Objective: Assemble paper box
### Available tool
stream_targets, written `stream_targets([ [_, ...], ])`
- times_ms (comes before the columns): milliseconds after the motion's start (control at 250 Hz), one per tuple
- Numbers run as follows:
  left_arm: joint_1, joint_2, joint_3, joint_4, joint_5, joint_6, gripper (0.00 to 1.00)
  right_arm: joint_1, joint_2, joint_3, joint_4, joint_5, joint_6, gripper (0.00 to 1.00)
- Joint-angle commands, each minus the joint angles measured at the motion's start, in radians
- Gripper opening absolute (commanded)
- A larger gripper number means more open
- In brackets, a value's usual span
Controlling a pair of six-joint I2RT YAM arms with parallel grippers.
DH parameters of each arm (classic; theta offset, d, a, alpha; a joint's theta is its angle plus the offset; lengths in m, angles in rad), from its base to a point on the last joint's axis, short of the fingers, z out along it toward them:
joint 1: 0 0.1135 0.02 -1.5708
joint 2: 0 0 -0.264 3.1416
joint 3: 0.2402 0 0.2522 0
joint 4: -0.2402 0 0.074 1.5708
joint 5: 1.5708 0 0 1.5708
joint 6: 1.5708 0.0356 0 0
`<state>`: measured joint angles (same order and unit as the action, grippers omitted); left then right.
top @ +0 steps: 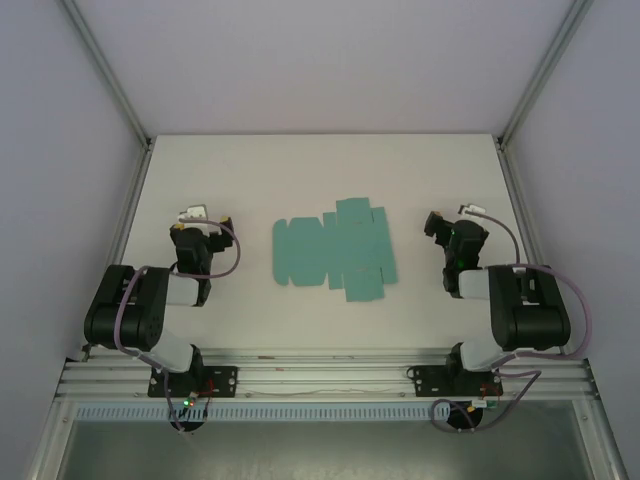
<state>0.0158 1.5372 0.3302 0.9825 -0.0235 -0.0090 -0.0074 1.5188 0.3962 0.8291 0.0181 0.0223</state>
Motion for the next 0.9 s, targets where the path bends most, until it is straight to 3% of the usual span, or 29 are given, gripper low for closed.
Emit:
stream_targets([
  [0,0.01,-0.024,0.005,-0.006,0.02,0.004,1.0,0.001,-0.021,-0.007,0.002,0.002,-0.004,1.0],
  [580,0.012,-0.026,0.011,-0.005,0.002,-0.001,1.0,-0.002,-0.031,0.005,-0.022,-0.012,-0.005,1.0],
  [652,0.012,-0.077,0.043,-0.104,-0.038,-0.02,1.0,-0.002,-0.068,0.02,-0.076,-0.005,-0.004,1.0],
  [783,0.01,-0.215,0.156,-0.43,-0.046,-0.065,1.0,-0.002,-0.188,0.065,-0.243,0.013,0.007,1.0],
  [895,0.009,-0.319,0.224,-0.641,0.048,-0.186,1.0,0.008,-0.317,0.139,-0.483,-0.043,0.081,1.0],
])
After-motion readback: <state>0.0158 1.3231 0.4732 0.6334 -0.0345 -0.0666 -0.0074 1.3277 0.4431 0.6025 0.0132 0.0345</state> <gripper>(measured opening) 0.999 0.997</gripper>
